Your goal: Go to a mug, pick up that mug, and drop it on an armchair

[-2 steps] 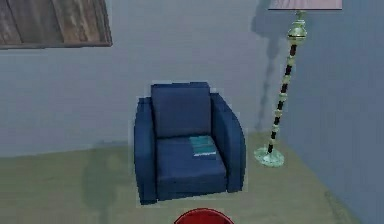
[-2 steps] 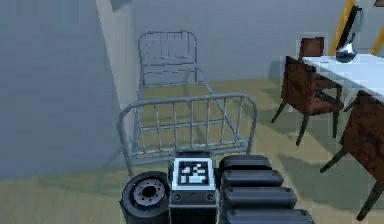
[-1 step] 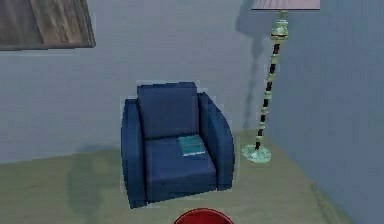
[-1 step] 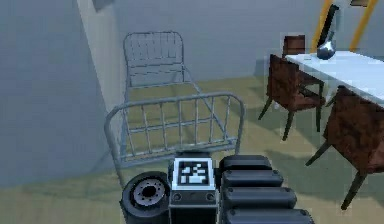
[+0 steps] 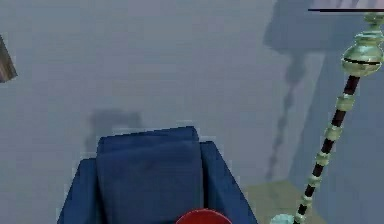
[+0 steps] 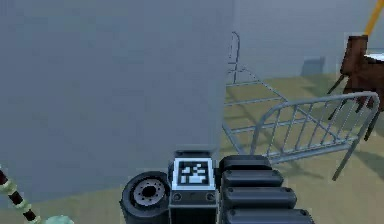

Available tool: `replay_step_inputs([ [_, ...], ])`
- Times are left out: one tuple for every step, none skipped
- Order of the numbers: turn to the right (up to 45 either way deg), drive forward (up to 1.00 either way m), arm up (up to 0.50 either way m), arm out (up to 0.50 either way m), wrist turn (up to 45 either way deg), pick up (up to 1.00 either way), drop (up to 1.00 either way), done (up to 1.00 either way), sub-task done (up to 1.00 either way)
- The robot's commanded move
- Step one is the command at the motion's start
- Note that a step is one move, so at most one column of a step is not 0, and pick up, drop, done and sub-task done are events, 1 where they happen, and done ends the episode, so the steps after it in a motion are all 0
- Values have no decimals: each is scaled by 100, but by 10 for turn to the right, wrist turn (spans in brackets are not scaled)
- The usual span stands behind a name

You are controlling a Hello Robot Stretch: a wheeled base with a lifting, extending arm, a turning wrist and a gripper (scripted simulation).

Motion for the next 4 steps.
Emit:
replay_step_inputs([
  [450, 0, 0, 0, 0, 0, 0, 0, 0],
  [270, 0, 0, 0, 0, 0, 0, 0, 0],
  [-450, 0, 0, 0, 0, 0, 0, 0, 0],
  [-270, 0, 0, 0, 0, 0, 0, 0, 0],
])
